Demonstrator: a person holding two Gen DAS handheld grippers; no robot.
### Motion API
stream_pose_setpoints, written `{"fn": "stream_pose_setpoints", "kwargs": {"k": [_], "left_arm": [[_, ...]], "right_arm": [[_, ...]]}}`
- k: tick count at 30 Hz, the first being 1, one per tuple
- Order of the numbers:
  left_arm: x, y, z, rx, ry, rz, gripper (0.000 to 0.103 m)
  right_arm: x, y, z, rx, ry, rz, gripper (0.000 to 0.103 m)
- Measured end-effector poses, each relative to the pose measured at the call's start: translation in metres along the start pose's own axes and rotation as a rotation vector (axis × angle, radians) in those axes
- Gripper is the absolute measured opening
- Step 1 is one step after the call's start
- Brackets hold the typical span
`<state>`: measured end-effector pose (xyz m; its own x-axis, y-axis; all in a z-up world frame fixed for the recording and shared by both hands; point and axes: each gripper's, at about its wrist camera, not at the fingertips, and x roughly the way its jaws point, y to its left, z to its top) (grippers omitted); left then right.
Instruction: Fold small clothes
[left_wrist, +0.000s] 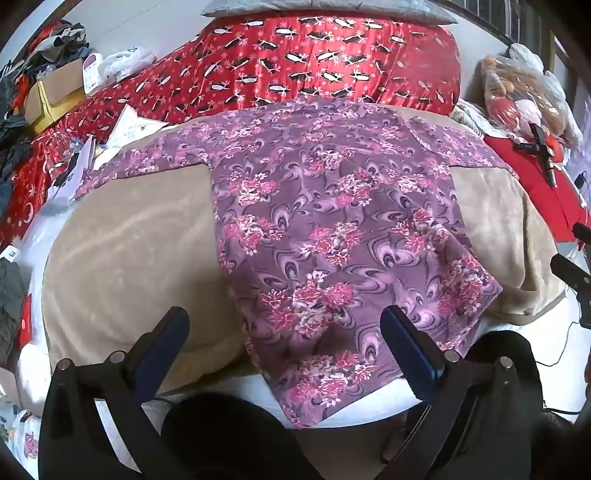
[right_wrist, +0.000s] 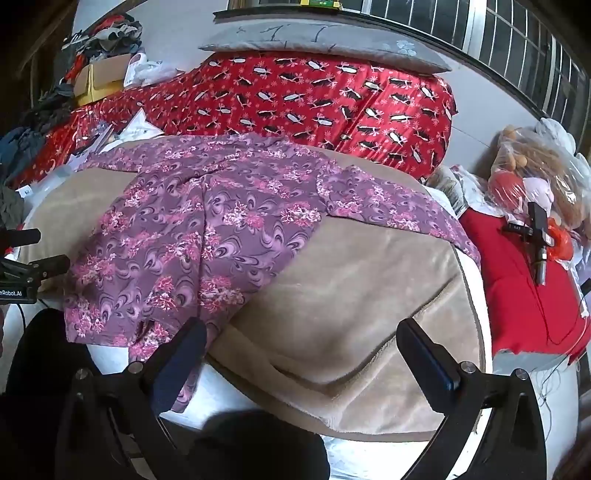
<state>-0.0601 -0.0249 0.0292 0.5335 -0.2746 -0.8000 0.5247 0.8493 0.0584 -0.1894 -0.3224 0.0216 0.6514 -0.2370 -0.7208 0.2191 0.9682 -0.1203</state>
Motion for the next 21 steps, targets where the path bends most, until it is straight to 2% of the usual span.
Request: {"fn": "stream_pose_setpoints", "kwargs": {"k": [21], "left_arm": [[-0.0024,-0.0071,0.0011,0.007,0.000,-0.017,0.103]], "right_arm": [[-0.0007,-0.0045,-0.0018,0.037,0.020,0.039,0.102]]}}
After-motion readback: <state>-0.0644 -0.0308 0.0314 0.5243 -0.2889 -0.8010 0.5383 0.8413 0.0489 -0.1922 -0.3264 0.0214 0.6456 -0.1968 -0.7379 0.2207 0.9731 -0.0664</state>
